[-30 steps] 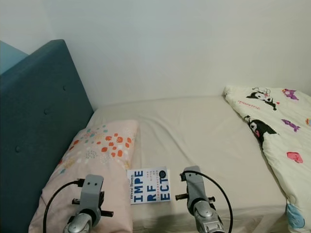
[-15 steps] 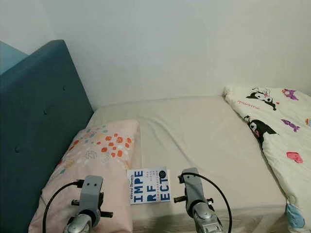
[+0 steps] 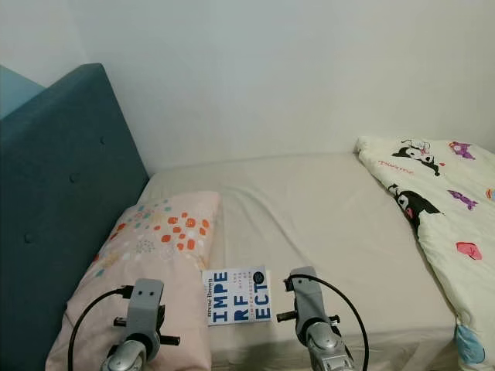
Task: Clean up the room
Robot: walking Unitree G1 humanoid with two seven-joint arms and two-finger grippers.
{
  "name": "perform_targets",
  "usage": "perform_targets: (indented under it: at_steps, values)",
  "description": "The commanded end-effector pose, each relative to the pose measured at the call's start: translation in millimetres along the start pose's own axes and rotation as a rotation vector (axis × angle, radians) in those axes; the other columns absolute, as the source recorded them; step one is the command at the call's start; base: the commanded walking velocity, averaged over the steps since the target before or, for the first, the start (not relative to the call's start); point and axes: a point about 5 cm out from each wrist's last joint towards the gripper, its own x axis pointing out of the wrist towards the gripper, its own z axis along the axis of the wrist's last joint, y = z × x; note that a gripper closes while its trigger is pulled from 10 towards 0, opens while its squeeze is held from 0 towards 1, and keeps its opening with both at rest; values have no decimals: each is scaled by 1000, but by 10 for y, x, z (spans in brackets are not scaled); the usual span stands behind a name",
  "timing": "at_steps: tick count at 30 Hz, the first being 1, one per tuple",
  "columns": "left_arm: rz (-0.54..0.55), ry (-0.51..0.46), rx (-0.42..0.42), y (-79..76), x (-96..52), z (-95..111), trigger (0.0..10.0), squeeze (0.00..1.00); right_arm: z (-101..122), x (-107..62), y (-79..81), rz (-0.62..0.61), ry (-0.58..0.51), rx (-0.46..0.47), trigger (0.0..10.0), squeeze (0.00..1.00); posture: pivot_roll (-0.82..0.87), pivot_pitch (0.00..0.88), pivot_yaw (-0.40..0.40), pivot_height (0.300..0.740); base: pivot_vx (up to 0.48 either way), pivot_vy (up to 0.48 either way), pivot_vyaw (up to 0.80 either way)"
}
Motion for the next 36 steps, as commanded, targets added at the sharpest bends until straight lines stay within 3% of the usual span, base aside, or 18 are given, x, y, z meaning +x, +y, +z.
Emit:
perform_targets:
  at_steps: [1, 8, 9, 13, 24, 25, 31, 36]
  values:
    - [8, 11, -11, 7, -14, -28, 10000, 0, -7, -4, 19, 4, -5, 16, 10000, 0, -20, 30, 20, 740, 0, 0, 0]
    - [7, 10, -11, 5, -11, -20, 10000, 0, 12, -1, 24, 0, -18, 7, 10000, 0, -17, 29, 18, 740, 0, 0, 0]
    - [-14, 1, 46, -13, -17, -17, 10000, 0, 18, 0, 24, -3, -22, 2, 10000, 0, -17, 28, 18, 740, 0, 0, 0]
    - [-38, -2, 78, -41, -26, -23, 10000, 0, 22, 1, 25, -3, -23, 1, 10000, 0, -16, 29, 18, 740, 0, 0, 0]
    - [-24, 0, 39, -46, -17, -16, 10000, 0, 43, 3, 14, -16, -38, 10, 10000, 0, -19, 29, 19, 740, 0, 0, 0]
    - [-6, 5, -3, -27, -16, -14, 10000, 0, 47, 3, 8, -24, -43, 9, 10000, 0, -19, 29, 20, 740, 0, 0, 0]
    - [29, 16, -69, 30, -5, -11, 10000, 0, 48, 4, 18, -8, -39, 25, 10000, 0, -20, 28, 19, 740, 0, 0, 0]
    - [31, 5, -77, 52, 2, 11, 10000, 0, 50, 5, 27, 3, -38, 31, 10000, 0, -19, 28, 18, 740, 0, 0, 0]
